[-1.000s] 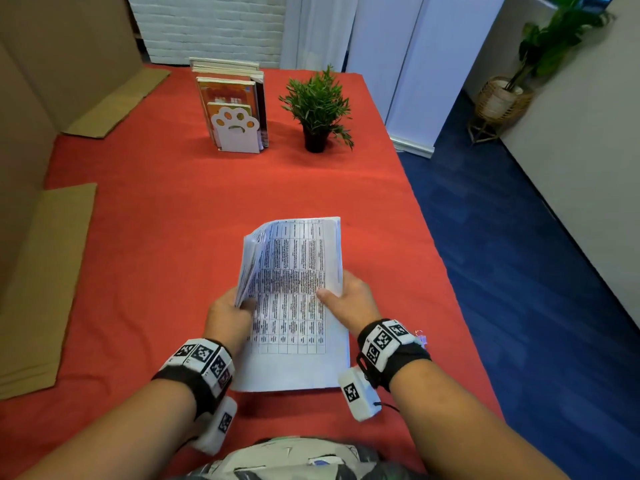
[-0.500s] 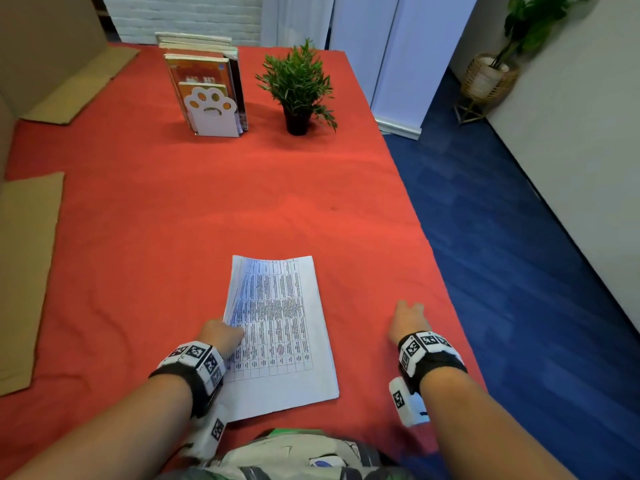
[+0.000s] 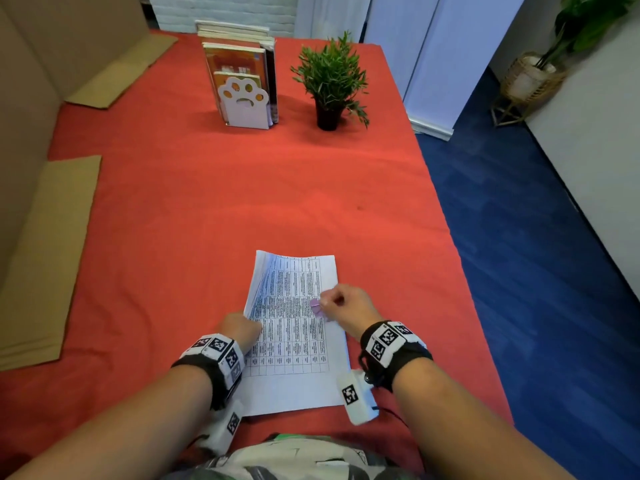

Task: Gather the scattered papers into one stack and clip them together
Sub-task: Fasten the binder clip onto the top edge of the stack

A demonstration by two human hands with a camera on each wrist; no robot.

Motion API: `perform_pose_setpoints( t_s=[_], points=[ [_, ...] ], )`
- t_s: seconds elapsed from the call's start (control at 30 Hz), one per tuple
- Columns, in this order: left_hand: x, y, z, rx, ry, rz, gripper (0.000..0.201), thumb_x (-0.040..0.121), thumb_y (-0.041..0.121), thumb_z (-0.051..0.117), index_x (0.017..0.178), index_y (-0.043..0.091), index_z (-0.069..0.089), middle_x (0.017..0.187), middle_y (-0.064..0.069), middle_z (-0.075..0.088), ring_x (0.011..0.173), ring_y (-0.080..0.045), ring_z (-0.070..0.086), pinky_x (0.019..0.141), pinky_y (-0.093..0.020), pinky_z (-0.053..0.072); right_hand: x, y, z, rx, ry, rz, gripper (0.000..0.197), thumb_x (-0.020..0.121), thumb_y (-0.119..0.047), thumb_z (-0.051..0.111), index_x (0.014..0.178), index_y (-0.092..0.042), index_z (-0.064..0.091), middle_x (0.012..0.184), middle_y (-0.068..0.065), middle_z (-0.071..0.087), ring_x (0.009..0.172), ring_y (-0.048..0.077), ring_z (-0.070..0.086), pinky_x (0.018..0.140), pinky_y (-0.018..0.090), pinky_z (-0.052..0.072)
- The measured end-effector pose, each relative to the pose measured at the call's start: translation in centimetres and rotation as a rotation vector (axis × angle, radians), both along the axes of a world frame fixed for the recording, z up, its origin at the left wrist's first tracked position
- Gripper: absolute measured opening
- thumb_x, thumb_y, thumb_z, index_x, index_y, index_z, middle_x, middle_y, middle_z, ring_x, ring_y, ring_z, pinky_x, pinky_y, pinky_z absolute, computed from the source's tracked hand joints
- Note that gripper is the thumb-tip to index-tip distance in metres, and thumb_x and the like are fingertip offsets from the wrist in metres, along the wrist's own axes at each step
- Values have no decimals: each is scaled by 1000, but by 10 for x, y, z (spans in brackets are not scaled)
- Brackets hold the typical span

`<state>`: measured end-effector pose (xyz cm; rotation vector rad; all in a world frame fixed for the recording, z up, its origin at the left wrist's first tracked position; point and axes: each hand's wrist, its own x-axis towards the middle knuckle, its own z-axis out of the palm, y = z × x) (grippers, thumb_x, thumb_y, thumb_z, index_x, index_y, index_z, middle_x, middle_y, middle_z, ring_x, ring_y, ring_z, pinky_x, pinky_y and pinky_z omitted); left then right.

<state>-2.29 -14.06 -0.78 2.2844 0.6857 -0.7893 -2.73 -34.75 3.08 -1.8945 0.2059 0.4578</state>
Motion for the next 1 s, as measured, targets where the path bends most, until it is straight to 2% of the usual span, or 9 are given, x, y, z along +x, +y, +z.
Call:
perform_pose_setpoints(
  t_s=[0.17, 0.23, 0.33, 0.5, 0.57, 0.67, 0.73, 0.9, 1.0],
  points=[
    [4, 0, -2, -12, 41, 11, 15, 82, 9, 55, 67, 7, 49, 64, -3, 49, 57, -18, 47, 49, -23, 38, -3, 26, -31, 152, 130, 22, 10, 90, -5, 55, 81, -8, 56, 98, 12, 72, 78, 11, 68, 79, 28, 58],
    [10, 1, 3, -45, 100, 7, 9, 81, 9, 57, 75, 5, 51, 69, -4, 51, 58, -16, 50, 48, -23, 38, -5, 24, -39, 230, 143, 4, 4, 90, -2, 55, 87, 0, 57, 106, 18, 69, 81, 17, 68, 81, 27, 58],
    [31, 10, 8, -80, 135, -21, 24, 81, 18, 65, 90, 2, 51, 79, -7, 54, 64, -16, 51, 49, -24, 41, -6, 17, -44, 282, 178, 0, 7, 88, -3, 58, 93, 3, 58, 104, 14, 70, 85, 18, 69, 81, 25, 57],
    [84, 16, 13, -37, -204, -135, 53, 75, 19, 75, 120, 3, 52, 108, -10, 64, 92, -24, 62, 78, -35, 53, -6, 15, -48, 326, 186, -27, 6, 88, -4, 60, 92, 0, 59, 96, 9, 72, 85, 18, 69, 82, 25, 56],
    [104, 11, 20, 43, -266, -309, 59, 74, 16, 75, 127, 12, 50, 108, -5, 63, 88, -21, 60, 76, -30, 49, -6, 16, -49, 338, 190, -36, 5, 87, -3, 60, 91, 0, 59, 92, 6, 71, 84, 17, 69, 81, 25, 56],
    [122, -4, 30, 437, -171, -687, 42, 79, 24, 66, 120, 24, 55, 111, 2, 66, 104, -22, 59, 94, -42, 39, -4, 15, -48, 373, 209, -54, 2, 87, 0, 60, 86, -2, 59, 90, 7, 71, 81, 18, 69, 78, 24, 56],
    [126, -16, 32, 593, -115, -812, 34, 84, 27, 56, 118, 26, 54, 109, 5, 66, 114, -22, 53, 103, -50, 27, -4, 15, -45, 393, 219, -53, 2, 87, 2, 59, 87, 0, 58, 91, 9, 71, 78, 17, 69, 76, 23, 57],
    [125, -24, 16, 401, -110, -742, 28, 91, 36, 49, 117, 27, 52, 102, 8, 66, 108, -22, 54, 106, -57, 22, -5, 16, -46, 384, 203, -41, 5, 88, 2, 56, 86, -2, 57, 92, 10, 70, 77, 16, 67, 78, 25, 57],
    [117, -14, 3, 234, -203, -581, 9, 89, 32, 55, 98, 29, 54, 80, 13, 60, 91, -19, 55, 101, -55, 32, -5, 18, -47, 325, 183, -29, 3, 89, -1, 56, 91, -1, 59, 90, 5, 71, 79, 15, 67, 80, 26, 57]
  ],
)
